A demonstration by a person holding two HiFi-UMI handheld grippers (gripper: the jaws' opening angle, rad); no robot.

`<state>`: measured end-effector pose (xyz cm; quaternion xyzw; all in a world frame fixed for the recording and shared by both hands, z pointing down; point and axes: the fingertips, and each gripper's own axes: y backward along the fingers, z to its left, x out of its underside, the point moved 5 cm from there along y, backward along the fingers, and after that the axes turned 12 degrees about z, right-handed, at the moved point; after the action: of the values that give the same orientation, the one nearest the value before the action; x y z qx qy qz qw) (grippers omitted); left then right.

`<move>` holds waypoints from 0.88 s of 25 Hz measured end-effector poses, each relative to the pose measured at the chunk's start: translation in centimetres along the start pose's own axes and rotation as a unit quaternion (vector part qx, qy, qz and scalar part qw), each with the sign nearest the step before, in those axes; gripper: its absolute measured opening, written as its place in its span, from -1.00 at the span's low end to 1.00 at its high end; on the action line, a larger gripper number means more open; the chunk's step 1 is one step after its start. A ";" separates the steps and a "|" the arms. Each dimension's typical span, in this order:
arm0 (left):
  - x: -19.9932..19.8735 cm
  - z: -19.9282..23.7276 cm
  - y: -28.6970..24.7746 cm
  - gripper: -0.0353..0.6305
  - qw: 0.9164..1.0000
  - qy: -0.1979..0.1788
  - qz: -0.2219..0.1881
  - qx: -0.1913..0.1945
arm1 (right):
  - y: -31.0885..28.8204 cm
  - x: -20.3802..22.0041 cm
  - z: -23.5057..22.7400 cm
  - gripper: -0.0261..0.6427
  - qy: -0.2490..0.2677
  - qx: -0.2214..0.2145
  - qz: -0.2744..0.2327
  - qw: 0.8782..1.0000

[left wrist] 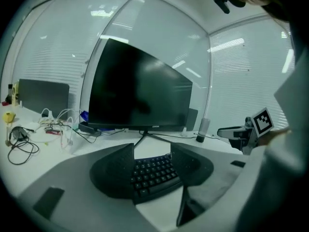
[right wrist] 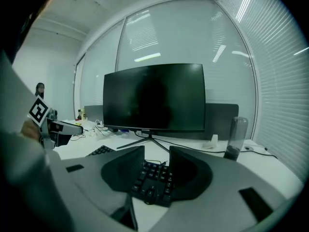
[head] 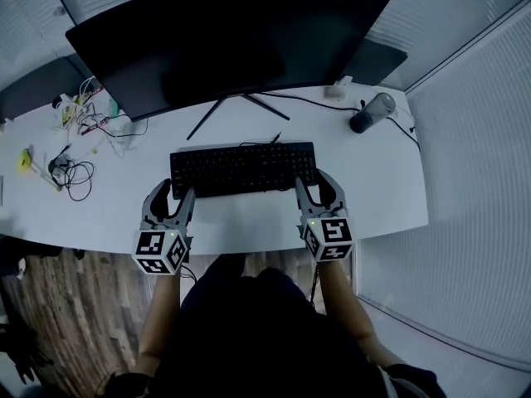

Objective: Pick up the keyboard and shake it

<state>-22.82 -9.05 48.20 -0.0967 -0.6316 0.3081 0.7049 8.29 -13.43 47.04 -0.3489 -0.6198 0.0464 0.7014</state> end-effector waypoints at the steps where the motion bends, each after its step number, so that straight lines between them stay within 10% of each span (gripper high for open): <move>1: 0.4 0.7 -0.9 -0.24 1.000 0.004 0.012 0.003 | -0.7 0.3 -0.3 -0.45 -0.004 0.005 0.009 1.000; 22: 6.3 7.8 -10.0 0.21 0.971 0.125 0.200 0.043 | -9.7 7.4 -7.5 -0.06 -0.089 -0.024 0.206 0.974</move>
<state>-27.05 -15.43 60.06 -0.2287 -0.4925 0.4554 0.7055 13.20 -20.27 58.62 -0.4803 -0.5957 0.2057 0.6100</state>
